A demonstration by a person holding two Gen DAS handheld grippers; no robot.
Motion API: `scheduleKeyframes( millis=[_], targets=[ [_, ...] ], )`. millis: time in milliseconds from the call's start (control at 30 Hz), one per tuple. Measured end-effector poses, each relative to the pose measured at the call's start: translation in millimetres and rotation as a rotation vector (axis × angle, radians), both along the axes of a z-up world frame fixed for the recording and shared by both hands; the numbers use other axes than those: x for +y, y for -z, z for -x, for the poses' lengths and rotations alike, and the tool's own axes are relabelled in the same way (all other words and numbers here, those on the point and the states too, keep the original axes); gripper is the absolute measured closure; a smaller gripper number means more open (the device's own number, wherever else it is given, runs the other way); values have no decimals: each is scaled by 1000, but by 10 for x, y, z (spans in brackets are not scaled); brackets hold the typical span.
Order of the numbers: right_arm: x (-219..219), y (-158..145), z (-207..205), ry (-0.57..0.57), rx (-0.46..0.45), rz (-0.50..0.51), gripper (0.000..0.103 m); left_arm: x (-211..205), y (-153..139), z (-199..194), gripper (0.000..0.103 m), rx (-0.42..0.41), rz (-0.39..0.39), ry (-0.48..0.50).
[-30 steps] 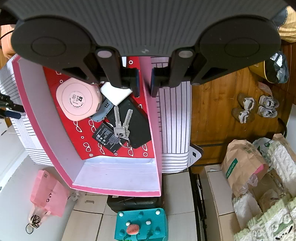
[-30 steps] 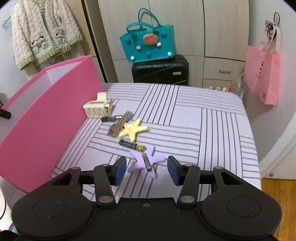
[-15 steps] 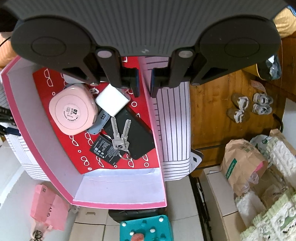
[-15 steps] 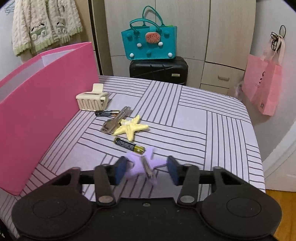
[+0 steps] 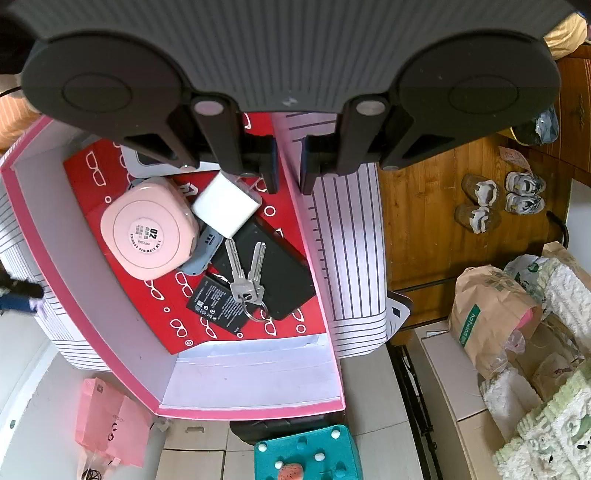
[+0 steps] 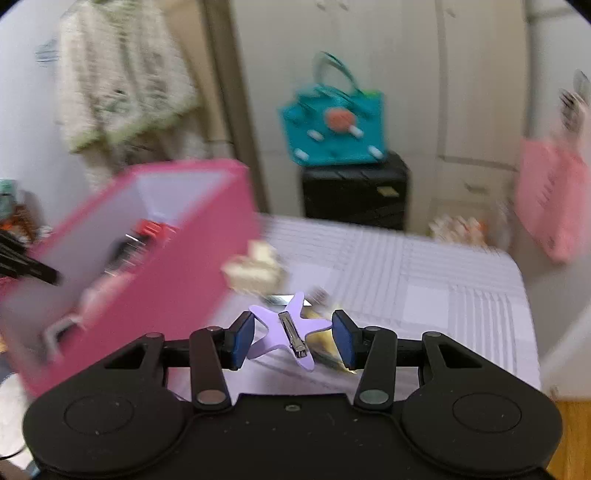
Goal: Organize rigid objects
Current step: 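Carry the purple star into the pink box and open the right gripper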
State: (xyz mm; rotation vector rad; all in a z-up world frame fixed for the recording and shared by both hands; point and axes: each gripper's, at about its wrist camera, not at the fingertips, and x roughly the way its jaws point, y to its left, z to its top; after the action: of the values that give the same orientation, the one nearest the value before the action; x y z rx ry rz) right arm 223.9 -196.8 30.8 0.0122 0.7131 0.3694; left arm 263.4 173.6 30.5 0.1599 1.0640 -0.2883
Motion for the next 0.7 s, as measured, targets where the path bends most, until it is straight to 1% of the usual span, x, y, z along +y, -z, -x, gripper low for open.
scheduleKeyframes(
  millis=[133, 167, 300, 367, 467, 567, 700],
  targets=[
    [286, -346, -15, -123, -70, -44, 51, 5, 3, 2, 93, -5, 8, -3],
    [373, -408, -31, -154, -85, -40, 51, 10, 4, 8, 93, -7, 10, -5],
    [799, -503, -133, -251, -156, 52, 51, 16, 16, 30, 93, -16, 13, -9],
    [1000, -488, -215, -294, -168, 96, 51, 13, 21, 26, 93, -17, 16, -19],
    [1277, -415, -377, -363, -161, 188, 52, 21, 23, 12, 93, -17, 24, -28],
    [1506, -302, -547, -428, -111, 263, 52, 29, 22, 9, 93, -12, 27, -31],
    [1672, -158, -708, -473, -56, 349, 51, 35, 21, 0, 93, -8, 30, -31]
  ],
)
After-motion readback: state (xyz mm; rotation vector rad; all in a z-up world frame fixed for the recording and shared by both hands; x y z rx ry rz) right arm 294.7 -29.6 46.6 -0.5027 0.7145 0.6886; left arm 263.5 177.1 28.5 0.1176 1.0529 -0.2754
